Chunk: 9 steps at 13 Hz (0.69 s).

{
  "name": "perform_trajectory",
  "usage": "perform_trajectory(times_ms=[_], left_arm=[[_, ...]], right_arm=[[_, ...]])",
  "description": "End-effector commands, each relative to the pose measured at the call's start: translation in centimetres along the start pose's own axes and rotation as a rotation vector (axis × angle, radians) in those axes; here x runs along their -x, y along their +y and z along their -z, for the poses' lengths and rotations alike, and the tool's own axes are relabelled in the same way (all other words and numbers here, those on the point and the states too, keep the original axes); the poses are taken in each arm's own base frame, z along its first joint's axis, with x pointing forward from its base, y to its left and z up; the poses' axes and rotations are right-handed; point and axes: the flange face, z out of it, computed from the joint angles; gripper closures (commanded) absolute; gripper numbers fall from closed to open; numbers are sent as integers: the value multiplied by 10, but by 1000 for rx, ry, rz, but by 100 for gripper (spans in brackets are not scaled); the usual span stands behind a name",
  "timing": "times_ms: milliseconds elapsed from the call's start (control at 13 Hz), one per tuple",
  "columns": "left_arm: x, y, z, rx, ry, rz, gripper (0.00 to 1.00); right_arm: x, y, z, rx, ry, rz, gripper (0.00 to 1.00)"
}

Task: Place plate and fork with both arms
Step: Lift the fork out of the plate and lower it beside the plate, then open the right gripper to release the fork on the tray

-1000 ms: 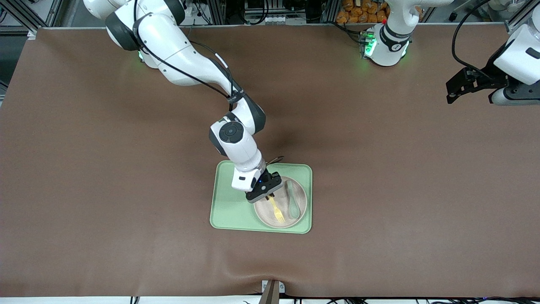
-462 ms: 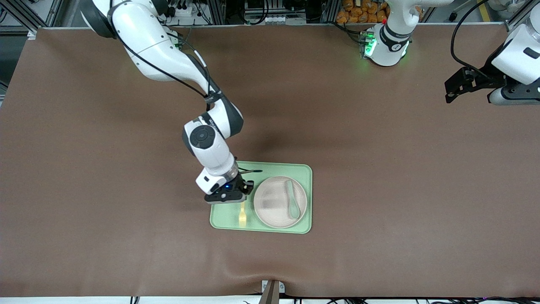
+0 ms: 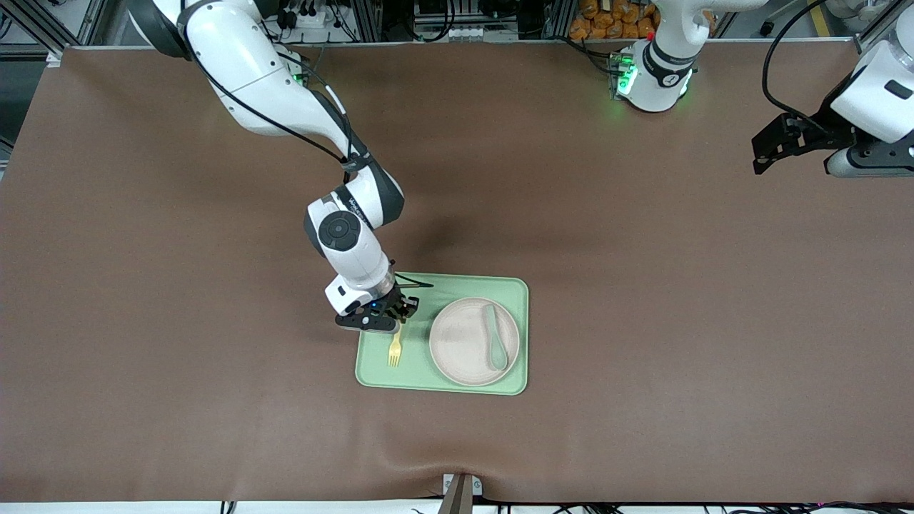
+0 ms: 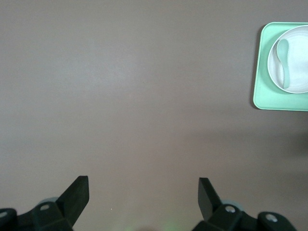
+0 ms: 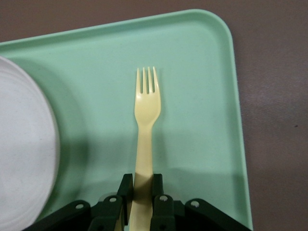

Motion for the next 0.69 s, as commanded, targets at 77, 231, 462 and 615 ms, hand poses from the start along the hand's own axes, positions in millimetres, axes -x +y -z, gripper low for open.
perform_trajectory(times_ms=[77, 231, 462, 615], left_arm=[[8, -1, 5, 15, -3, -17, 0], [8, -2, 4, 13, -15, -15, 0], [9, -4, 6, 14, -12, -12, 0], [9, -6, 7, 14, -9, -9, 0]], right_arm=[[-8, 12, 25, -3, 7, -37, 0], [-21, 23, 52, 17, -7, -45, 0], [-50, 60, 114, 80, -67, -5, 0], [-78, 108, 165, 105, -93, 61, 0]])
